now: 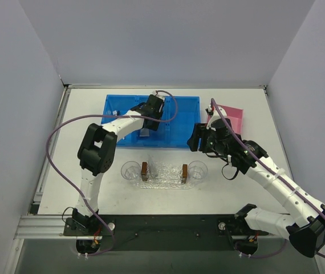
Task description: Prepare toiletry sets of a toothbrush and toothpaste on the tray
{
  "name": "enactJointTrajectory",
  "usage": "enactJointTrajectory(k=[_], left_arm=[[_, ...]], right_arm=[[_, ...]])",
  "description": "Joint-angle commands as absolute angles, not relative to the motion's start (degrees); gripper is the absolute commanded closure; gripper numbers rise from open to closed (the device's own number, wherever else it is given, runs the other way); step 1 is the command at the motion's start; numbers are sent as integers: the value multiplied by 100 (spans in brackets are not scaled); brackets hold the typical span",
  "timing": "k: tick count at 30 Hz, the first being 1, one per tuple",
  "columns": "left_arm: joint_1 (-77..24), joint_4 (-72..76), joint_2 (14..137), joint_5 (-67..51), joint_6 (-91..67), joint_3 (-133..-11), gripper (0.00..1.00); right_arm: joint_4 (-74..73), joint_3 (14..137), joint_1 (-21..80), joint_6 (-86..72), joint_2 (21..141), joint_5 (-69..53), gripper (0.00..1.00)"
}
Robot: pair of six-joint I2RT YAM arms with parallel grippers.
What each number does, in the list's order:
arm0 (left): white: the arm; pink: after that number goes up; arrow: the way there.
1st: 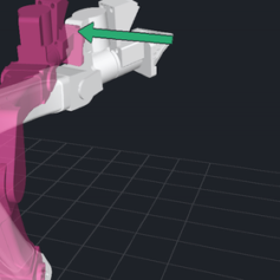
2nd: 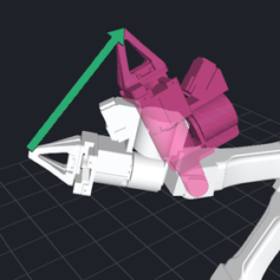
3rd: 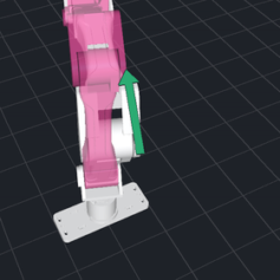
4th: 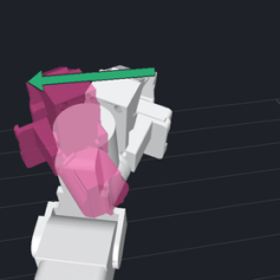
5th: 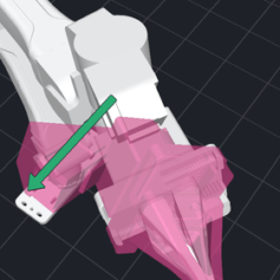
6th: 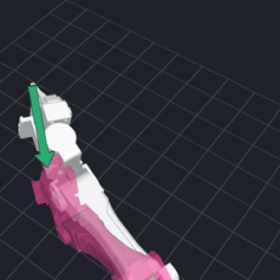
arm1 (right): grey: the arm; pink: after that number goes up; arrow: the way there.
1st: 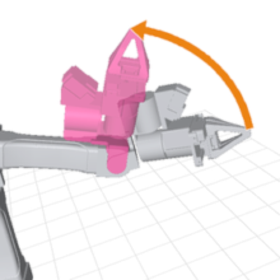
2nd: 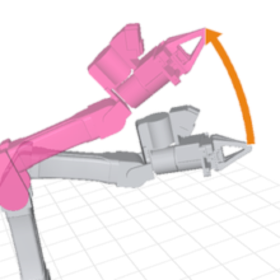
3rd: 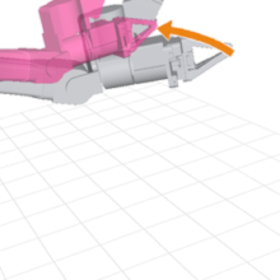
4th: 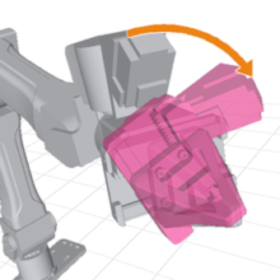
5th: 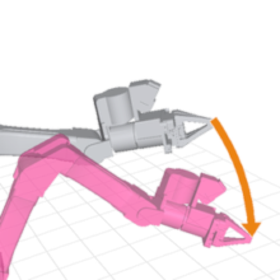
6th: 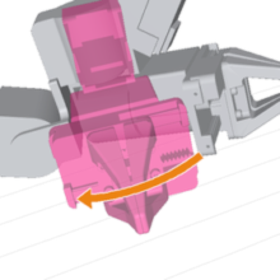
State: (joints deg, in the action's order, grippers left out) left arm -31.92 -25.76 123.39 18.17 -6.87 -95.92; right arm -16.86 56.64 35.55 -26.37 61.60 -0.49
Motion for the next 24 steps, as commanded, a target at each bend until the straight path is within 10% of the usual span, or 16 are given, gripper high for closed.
enactJointTrajectory(k=[1, 24], left_arm=[[-3164, -2610, 12472, 1837, -721, -9817, 43], [-3428, -2276, 12261, 1511, -633, -9563, 50]], right_arm=[[-1450, 5581, 3481, -2663, 6100, -193, 43], [-1380, 5476, 3419, -2751, 6152, -272, 44]])
